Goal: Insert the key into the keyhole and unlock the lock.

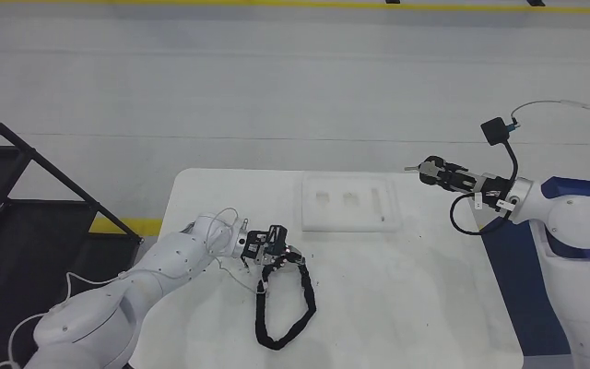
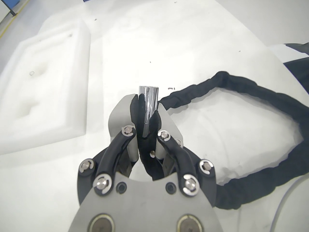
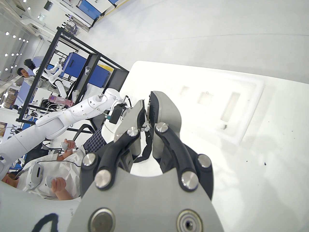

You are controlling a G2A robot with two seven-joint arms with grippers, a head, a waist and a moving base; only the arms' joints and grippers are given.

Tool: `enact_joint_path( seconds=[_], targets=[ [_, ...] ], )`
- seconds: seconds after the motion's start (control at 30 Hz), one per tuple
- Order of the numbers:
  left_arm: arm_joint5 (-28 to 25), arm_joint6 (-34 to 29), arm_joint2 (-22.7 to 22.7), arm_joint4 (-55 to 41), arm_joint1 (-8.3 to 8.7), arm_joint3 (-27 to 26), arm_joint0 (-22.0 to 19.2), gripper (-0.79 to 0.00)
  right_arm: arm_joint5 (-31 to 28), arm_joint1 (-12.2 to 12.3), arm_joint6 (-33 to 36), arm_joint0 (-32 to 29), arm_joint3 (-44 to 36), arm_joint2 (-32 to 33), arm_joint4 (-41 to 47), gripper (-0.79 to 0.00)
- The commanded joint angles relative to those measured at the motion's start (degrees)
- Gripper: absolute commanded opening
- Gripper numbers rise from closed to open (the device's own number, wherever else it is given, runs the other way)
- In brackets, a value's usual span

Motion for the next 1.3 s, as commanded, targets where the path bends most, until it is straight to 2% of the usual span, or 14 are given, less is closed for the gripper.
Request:
enact_joint_path(
  seconds=[0.0,0.17,0.43,0.53,0.7,0.93,1.17,1.27],
  targets=[
    [-0.05,0.33,-1.05,-0.97,0.65,-1.89,0.21,-0.785,0.00,0.00,0.00,0.00,0.00,0.00,0.00,-0.785],
    [-1.80,-0.96,-4.16,-3.68,2.74,-8.61,1.17,-0.785,0.00,0.00,0.00,0.00,0.00,0.00,0.00,-0.785],
    [-2.00,-13.93,-10.79,-14.51,5.62,-20.44,6.40,-0.785,7.40,0.51,6.00,-0.87,-6.16,-3.23,-4.70,-0.785],
    [-1.20,-17.13,-13.02,-16.63,6.49,-25.76,8.00,-0.785,10.68,0.70,7.70,-1.62,-10.14,-3.60,-4.80,-0.785],
    [4.21,-20.76,-16.70,-18.01,7.49,-33.03,10.69,-0.785,13.83,0.94,10.12,-2.99,-16.03,-3.86,-2.56,-0.785],
    [6.24,-22.25,-18.86,-20.52,7.09,-36.25,11.79,-0.785,15.55,1.26,11.78,-4.35,-20.71,-4.46,-0.55,-0.785],
    [6.77,-21.04,-17.93,-21.25,4.86,-34.78,9.65,-0.785,16.50,1.42,10.64,-4.41,-21.07,-5.69,-0.39,-0.785],
    [6.80,-20.81,-17.89,-21.33,4.73,-34.57,9.50,-0.785,16.50,1.42,10.64,-4.41,-21.07,-5.69,-0.39,-0.785]
  ],
)
